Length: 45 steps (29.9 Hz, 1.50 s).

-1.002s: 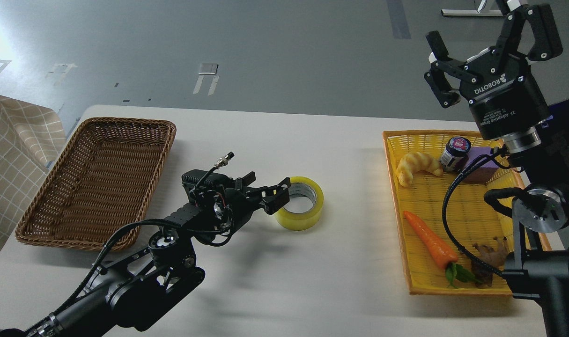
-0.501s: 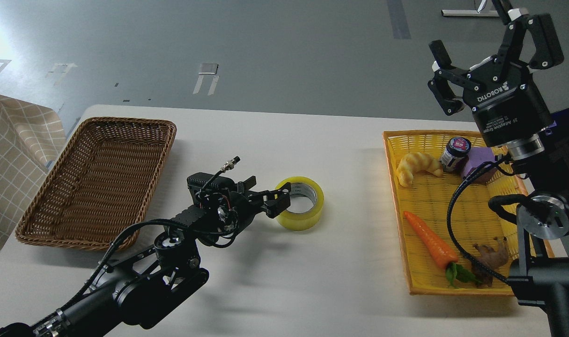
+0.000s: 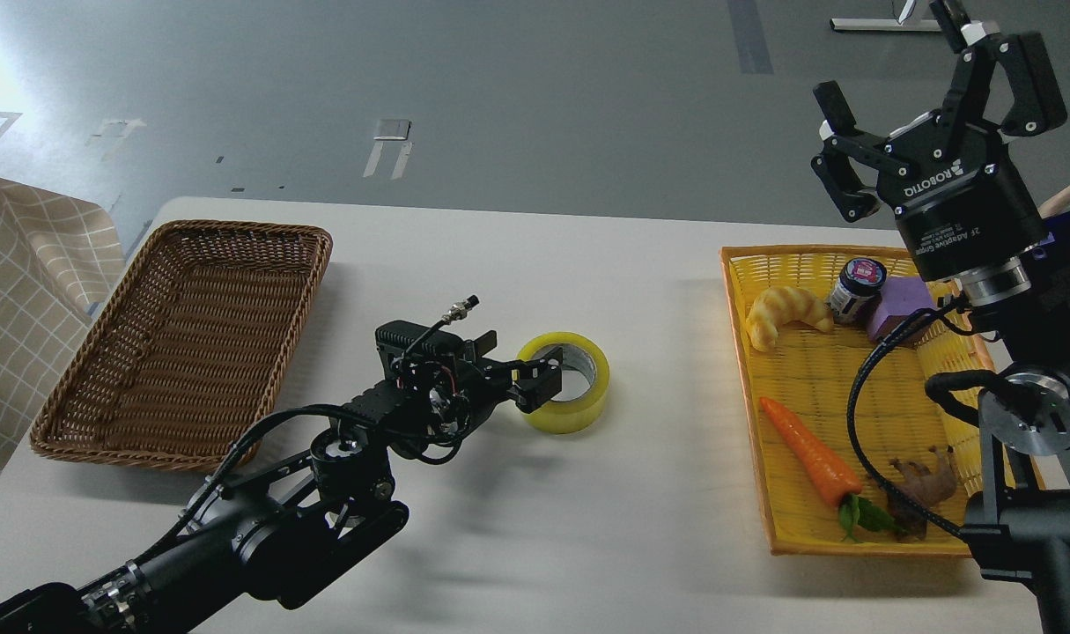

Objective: Place and transfer tape with both arms
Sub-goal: 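Lift the tape roll with the left gripper toward the wicker basket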

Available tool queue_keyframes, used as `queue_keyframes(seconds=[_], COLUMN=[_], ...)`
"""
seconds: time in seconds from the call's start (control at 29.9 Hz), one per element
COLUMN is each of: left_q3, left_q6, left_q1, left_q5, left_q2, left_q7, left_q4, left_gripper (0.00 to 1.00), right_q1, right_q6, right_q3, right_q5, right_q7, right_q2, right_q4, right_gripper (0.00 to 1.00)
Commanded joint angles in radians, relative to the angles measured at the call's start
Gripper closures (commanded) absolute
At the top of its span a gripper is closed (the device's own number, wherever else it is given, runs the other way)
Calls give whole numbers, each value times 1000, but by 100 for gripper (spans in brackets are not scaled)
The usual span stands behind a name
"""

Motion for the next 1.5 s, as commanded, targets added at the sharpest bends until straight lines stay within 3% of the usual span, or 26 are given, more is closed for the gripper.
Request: queue_keyframes(seconds=[0.0, 0.27, 0.37, 0.43, 0.47, 0.6, 0.7, 0.77, 1.47], left_q3=[22, 66, 101, 111, 111, 109, 109, 109, 106], left_q6=[14, 42, 49, 49, 49, 48, 48, 46, 35], left_q1=[-17, -40, -54, -66, -66, -76, -74, -77, -148], left_q5=[0, 0, 0, 0, 0, 0, 0, 0, 0], left_q2=[-29, -60, -49, -44, -44, -41, -38, -38, 18], left_q7=[1, 1, 1, 1, 1, 2, 5, 7, 14], left_q4=[30, 96, 102, 111, 111, 162, 163, 163, 100], left_gripper=[2, 3, 19, 37, 37, 70, 78, 90, 97], right_q1=[-13, -17, -17, -19, -19, -25, -25, -25, -39], right_q6=[0, 0, 0, 0, 0, 0, 0, 0, 0], right_q3=[4, 15, 15, 16, 16, 21, 27, 28, 27], right_q5=[0, -1, 0, -1, -1, -1, -1, -1, -1], right_q7=[0, 0, 0, 0, 0, 0, 0, 0, 0], right_q2=[-16, -26, -26, -26, -26, -25, -25, -25, -20], right_q4=[-6, -12, -14, -14, -14, -12, -12, -12, -15], right_gripper=[0, 0, 0, 0, 0, 0, 0, 0, 0])
